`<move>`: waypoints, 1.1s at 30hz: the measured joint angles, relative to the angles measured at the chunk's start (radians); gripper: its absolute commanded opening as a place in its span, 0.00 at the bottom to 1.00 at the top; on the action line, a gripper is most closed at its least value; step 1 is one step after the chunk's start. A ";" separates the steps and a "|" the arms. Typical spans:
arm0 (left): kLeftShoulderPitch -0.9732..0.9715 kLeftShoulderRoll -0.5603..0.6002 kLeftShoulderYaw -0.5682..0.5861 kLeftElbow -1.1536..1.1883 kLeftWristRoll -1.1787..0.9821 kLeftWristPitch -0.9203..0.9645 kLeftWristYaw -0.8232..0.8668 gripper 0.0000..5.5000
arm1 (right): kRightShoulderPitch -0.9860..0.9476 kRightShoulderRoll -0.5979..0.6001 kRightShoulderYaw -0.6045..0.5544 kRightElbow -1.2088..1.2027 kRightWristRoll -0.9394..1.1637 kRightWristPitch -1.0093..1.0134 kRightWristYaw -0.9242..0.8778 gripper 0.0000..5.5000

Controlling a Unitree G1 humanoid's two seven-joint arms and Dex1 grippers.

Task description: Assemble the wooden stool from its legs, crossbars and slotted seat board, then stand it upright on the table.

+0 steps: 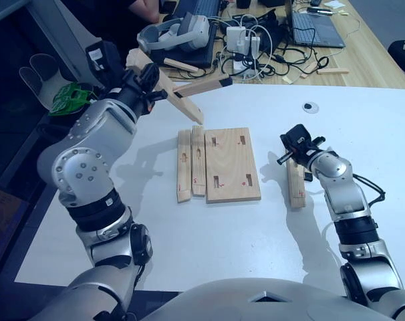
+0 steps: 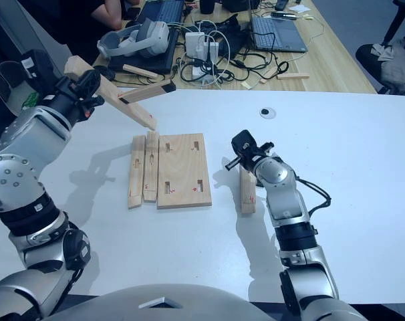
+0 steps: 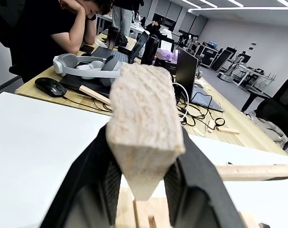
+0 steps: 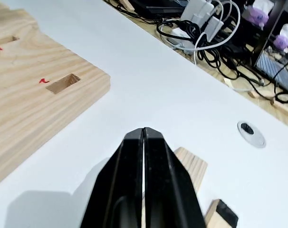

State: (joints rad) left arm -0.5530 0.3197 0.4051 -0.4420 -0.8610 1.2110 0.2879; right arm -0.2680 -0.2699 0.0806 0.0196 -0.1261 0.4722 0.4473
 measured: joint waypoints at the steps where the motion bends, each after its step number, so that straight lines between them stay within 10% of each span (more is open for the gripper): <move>1: 0.000 0.004 0.014 -0.011 -0.017 0.042 0.005 0.18 | 0.006 0.015 -0.021 -0.004 0.027 0.023 -0.004 0.00; 15: -0.154 0.179 0.080 0.107 -0.243 0.391 -0.076 0.18 | 0.035 0.129 -0.080 -0.017 0.198 0.150 -0.089 0.00; 23: -0.234 0.068 0.105 0.088 -0.202 0.392 -0.009 0.18 | -0.052 -0.204 0.371 -0.126 -0.007 0.349 0.199 0.00; 33: -0.233 0.096 0.061 0.054 -0.038 0.374 -0.063 0.18 | -0.185 0.089 0.301 0.187 0.153 0.293 0.219 0.00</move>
State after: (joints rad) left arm -0.7860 0.4158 0.4659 -0.3883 -0.8993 1.5848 0.2253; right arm -0.4527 -0.1809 0.3814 0.2067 0.0266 0.7650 0.6665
